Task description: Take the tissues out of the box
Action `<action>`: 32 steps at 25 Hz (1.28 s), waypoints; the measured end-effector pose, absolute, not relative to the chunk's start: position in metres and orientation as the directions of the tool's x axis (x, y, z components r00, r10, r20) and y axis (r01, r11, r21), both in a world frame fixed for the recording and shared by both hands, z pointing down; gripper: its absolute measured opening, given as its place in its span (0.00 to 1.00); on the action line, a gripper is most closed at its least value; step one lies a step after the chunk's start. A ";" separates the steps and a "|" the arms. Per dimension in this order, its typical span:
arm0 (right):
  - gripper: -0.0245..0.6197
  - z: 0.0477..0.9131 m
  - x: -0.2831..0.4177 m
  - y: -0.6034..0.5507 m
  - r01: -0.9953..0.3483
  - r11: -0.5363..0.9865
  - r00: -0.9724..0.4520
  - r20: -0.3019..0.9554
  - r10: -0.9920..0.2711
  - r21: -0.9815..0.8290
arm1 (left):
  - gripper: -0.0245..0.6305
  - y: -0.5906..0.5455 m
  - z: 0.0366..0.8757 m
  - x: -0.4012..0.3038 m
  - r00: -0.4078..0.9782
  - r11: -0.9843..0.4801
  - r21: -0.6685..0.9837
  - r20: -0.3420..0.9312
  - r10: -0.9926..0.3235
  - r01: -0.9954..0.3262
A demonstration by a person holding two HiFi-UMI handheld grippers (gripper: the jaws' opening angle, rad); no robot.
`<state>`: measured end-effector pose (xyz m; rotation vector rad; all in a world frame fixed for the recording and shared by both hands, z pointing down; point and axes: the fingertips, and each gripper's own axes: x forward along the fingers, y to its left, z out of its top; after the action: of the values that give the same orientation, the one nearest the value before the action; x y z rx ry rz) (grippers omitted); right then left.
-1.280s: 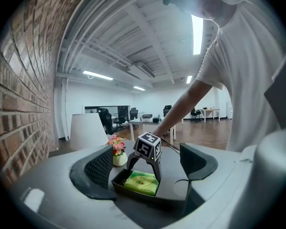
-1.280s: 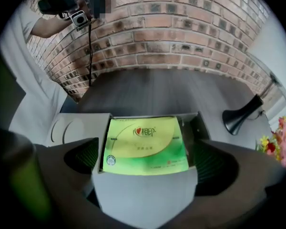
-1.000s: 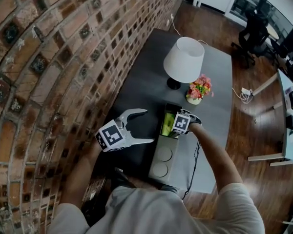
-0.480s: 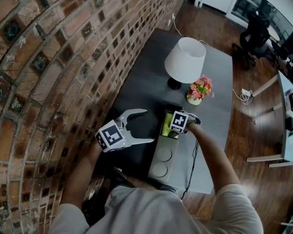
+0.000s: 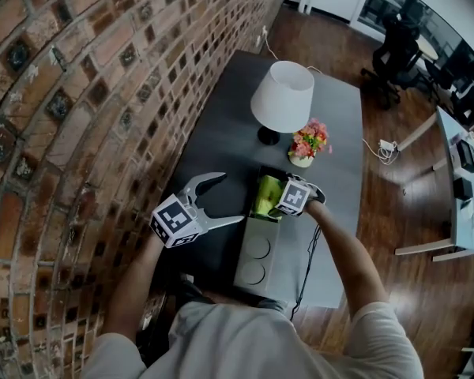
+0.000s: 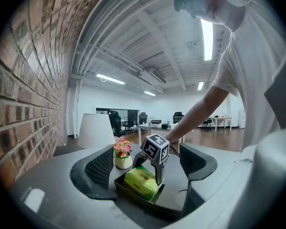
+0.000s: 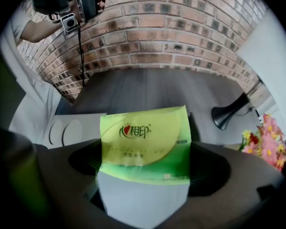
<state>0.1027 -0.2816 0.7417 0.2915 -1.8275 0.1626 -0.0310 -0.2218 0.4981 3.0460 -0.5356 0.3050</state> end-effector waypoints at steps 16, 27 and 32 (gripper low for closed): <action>0.88 0.545 0.113 -0.274 -0.664 0.740 -0.608 0.496 -0.620 0.110 | 0.67 -0.230 0.459 -0.026 0.836 -0.843 -0.025 0.122 -0.536 -0.537; 0.88 0.402 0.160 -0.217 -0.857 0.513 -0.512 0.023 -0.859 0.044 | 0.65 -0.218 0.406 -0.025 0.744 -0.742 -0.066 -0.018 -0.668 -0.667; 0.88 0.357 0.181 -0.179 -0.922 0.385 -0.388 -0.140 -0.911 0.050 | 0.65 -0.203 0.379 -0.013 0.714 -0.708 -0.088 -0.085 -0.695 -0.700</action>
<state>0.1807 -0.1789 0.3571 1.7831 -2.6874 -0.1931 -0.0129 -0.2032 0.3794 3.0128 -1.2315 -0.0737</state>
